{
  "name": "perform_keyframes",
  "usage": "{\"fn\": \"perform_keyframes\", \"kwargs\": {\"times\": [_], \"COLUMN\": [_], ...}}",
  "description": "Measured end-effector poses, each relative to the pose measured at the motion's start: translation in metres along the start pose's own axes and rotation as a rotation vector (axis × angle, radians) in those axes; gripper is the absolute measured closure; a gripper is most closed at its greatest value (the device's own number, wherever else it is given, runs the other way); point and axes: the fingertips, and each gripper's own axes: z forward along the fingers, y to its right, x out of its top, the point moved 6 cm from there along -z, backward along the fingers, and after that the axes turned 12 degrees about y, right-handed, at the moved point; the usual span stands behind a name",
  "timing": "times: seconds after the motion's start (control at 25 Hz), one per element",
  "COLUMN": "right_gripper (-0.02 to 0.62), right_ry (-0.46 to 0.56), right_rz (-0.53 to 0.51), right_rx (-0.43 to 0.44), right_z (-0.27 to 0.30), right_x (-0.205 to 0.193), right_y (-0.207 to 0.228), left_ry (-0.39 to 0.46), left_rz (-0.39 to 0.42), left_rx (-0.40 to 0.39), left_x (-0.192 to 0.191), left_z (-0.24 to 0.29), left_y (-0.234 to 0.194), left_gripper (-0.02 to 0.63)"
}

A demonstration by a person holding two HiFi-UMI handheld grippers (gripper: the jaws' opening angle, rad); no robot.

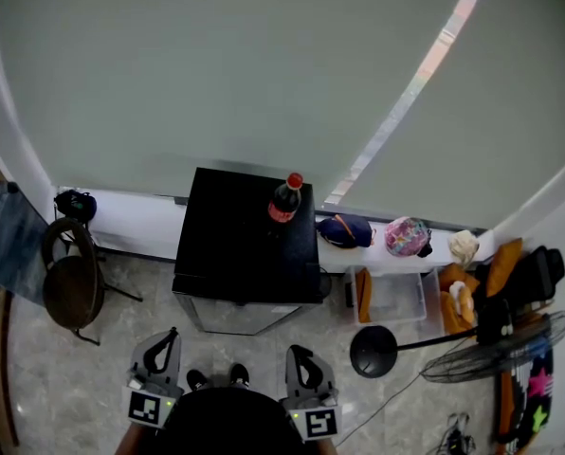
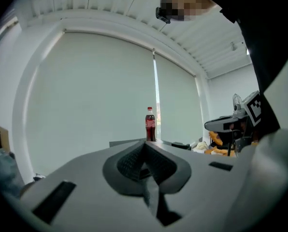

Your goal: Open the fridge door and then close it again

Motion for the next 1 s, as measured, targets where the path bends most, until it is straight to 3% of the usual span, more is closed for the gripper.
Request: {"fn": "perform_keyframes", "kwargs": {"times": [0.24, 0.72, 1.0], "right_gripper": [0.583, 0.583, 0.583], "right_ry": [0.015, 0.002, 0.016], "right_rz": [-0.018, -0.014, -0.017], "right_rx": [-0.03, 0.0, -0.034], "right_z": [-0.002, 0.002, 0.003], "right_x": [-0.002, -0.003, 0.001], "right_y": [0.011, 0.009, 0.019], "left_ry": [-0.007, -0.009, -0.009], "left_rz": [0.007, -0.011, -0.07], "left_rx": [-0.021, -0.035, -0.017], "left_x": [0.008, 0.006, 0.005], "left_z": [0.007, 0.014, 0.015], "left_y": [0.012, 0.02, 0.011], "left_gripper": [0.6, 0.6, 0.6]}}
